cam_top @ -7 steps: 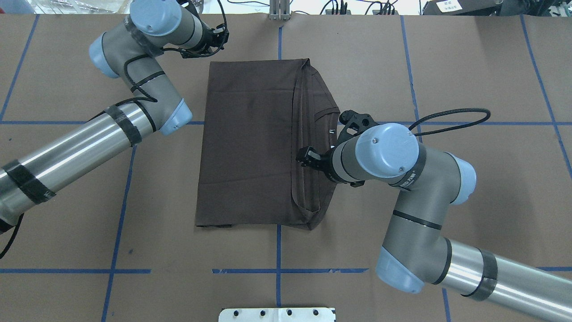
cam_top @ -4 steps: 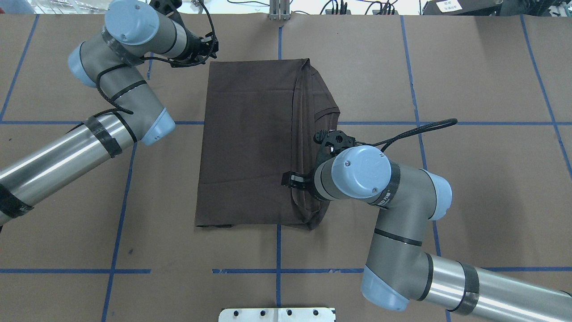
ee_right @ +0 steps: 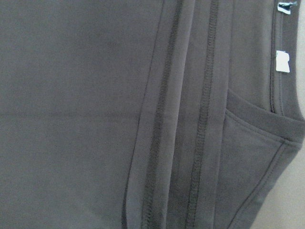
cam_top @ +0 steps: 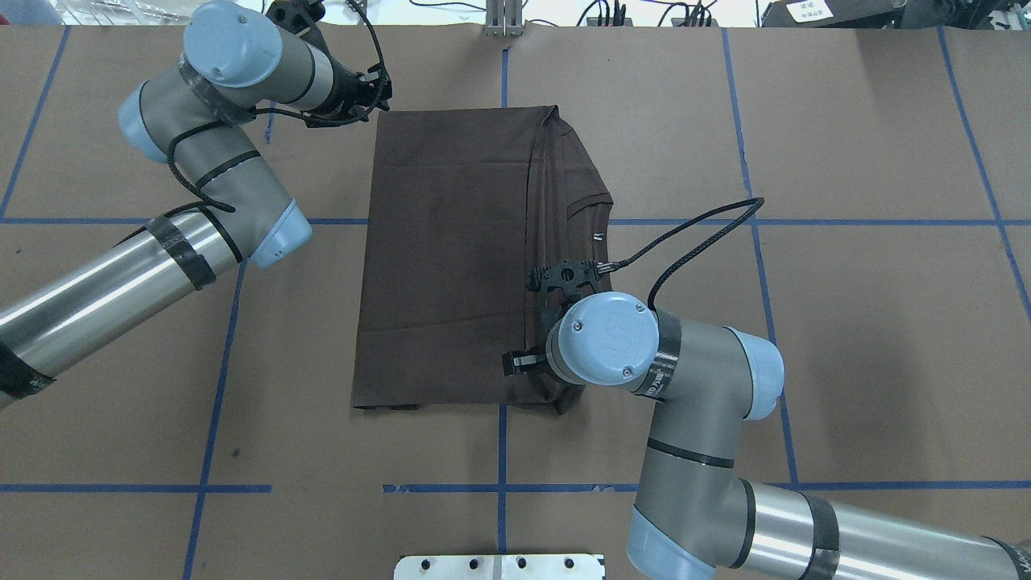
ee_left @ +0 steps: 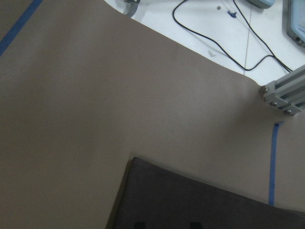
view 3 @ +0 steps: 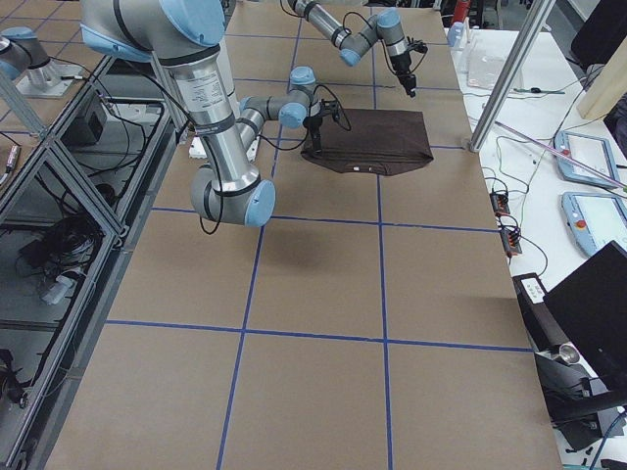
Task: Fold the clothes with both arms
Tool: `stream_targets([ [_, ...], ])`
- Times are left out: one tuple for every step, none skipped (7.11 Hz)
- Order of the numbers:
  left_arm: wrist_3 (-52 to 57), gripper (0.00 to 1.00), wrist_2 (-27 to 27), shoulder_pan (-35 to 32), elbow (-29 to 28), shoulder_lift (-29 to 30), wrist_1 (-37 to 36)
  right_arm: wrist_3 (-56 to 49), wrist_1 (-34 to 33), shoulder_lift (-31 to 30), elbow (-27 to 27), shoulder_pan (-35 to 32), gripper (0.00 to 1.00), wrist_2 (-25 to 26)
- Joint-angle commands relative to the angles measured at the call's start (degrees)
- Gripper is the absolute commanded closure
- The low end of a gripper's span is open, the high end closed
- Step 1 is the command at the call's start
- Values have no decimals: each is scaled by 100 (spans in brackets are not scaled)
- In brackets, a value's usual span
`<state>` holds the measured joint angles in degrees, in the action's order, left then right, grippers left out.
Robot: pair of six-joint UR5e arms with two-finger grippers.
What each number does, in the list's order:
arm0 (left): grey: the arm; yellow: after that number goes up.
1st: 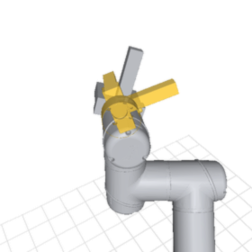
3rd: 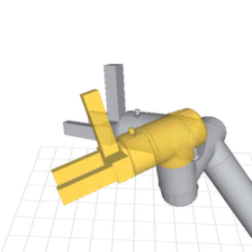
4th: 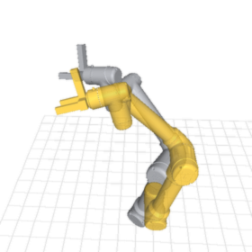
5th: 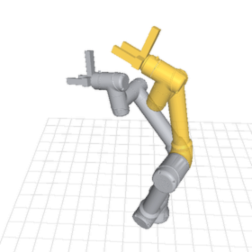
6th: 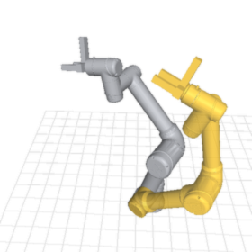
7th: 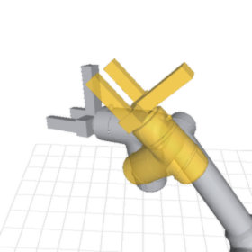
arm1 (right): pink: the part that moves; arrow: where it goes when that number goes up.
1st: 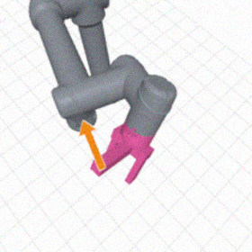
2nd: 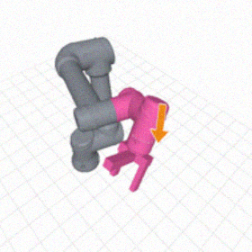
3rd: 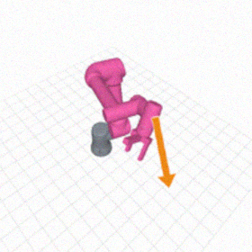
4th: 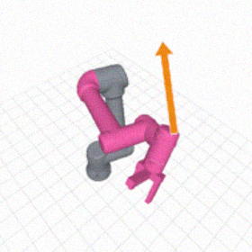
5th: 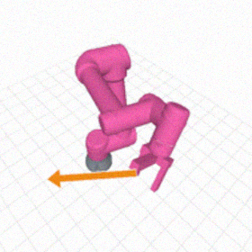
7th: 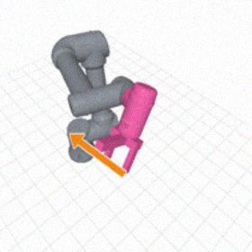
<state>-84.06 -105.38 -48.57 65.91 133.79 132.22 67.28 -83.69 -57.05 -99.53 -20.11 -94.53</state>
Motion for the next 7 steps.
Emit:
stream_targets([
  [12, 57, 0, 6, 0, -80, 14, -153, -25, 89, 205, 77, 0, 145],
  [12, 57, 0, 6, 0, -81, 14, -267, -34, 80, 258, 104, 0, 224],
  [12, 57, 0, 6, 9, -81, 14, -295, -34, 11, 259, 87, 0, 225],
  [21, 57, 0, 6, 9, -89, 14, -443, -60, -138, 189, 26, 0, 216],
  [21, 57, 0, 6, 9, -90, 14, -557, -43, -427, 23, -53, 0, 207],
  [21, 57, 0, 6, 9, -90, 14, -976, -51, -995, -561, -124, 0, 146],
  [21, 57, -9, 6, 9, -90, 6, -1093, 1, -1810, -1159, -133, 0, 180],
])
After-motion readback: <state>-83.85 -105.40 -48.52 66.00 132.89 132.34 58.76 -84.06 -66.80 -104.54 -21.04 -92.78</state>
